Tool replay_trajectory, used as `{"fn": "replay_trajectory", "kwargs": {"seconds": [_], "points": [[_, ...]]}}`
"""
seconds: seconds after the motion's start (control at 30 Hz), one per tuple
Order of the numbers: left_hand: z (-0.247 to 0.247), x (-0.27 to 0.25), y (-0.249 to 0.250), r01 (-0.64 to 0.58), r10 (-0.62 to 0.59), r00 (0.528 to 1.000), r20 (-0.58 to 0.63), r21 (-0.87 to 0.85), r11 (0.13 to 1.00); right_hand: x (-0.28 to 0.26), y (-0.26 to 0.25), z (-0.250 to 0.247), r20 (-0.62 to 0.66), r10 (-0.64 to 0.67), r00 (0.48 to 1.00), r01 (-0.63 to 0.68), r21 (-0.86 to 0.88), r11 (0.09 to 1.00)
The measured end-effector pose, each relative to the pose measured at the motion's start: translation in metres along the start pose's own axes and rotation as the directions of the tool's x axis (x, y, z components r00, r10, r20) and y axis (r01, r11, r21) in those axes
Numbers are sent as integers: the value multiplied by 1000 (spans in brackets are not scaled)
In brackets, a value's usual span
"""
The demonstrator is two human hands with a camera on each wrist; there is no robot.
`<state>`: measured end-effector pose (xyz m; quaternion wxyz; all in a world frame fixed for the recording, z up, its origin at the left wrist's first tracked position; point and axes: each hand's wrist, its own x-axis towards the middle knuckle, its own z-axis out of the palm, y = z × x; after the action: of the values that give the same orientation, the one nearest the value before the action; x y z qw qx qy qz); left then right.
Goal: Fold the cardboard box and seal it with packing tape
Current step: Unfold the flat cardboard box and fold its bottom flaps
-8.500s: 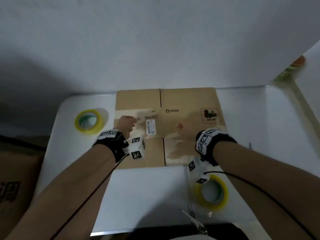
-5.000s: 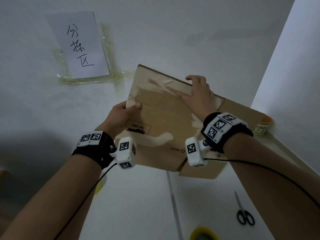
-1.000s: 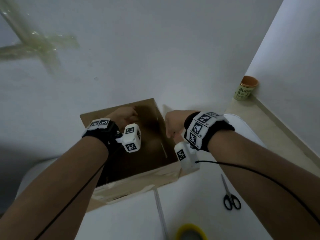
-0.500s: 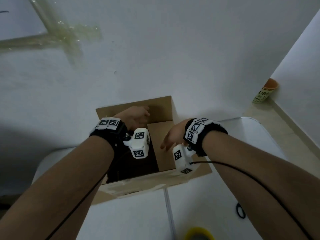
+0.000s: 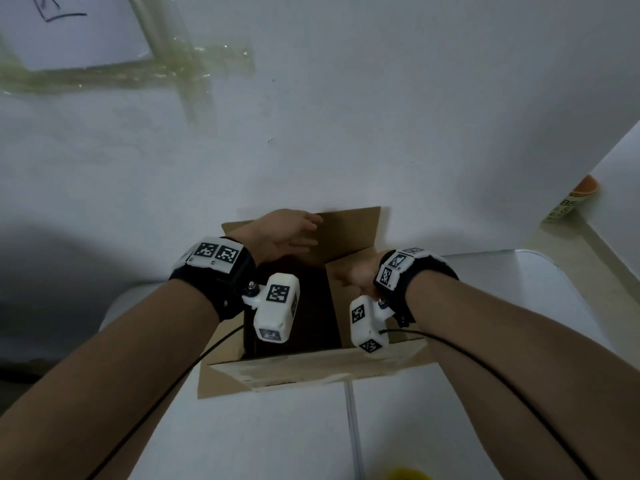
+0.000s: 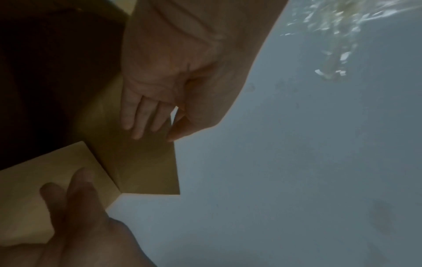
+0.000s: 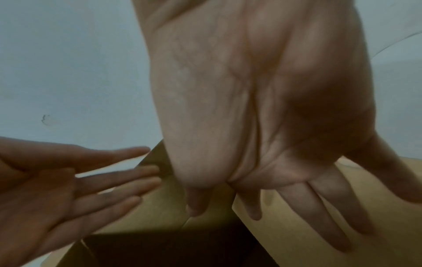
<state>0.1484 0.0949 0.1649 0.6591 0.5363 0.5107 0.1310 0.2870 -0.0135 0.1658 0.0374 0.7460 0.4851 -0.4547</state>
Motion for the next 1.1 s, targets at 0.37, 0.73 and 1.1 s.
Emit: {"fn": "replay_trajectory", "kwargs": {"seconds": [0.37,0.73,1.1], "points": [[-75,-74,-40,60,79,921,-382,339,939,-21,-23,8,62,-7,998,13,-88,996],[-39,-101,-83,99,-59,992,-110,401,911,-15,-42,19,12,-18,1000,19,-124,992],[-6,-111,-102,245,-396,918,20,757,605,-19,-18,41,-265,-229,937,187,-173,967]]}}
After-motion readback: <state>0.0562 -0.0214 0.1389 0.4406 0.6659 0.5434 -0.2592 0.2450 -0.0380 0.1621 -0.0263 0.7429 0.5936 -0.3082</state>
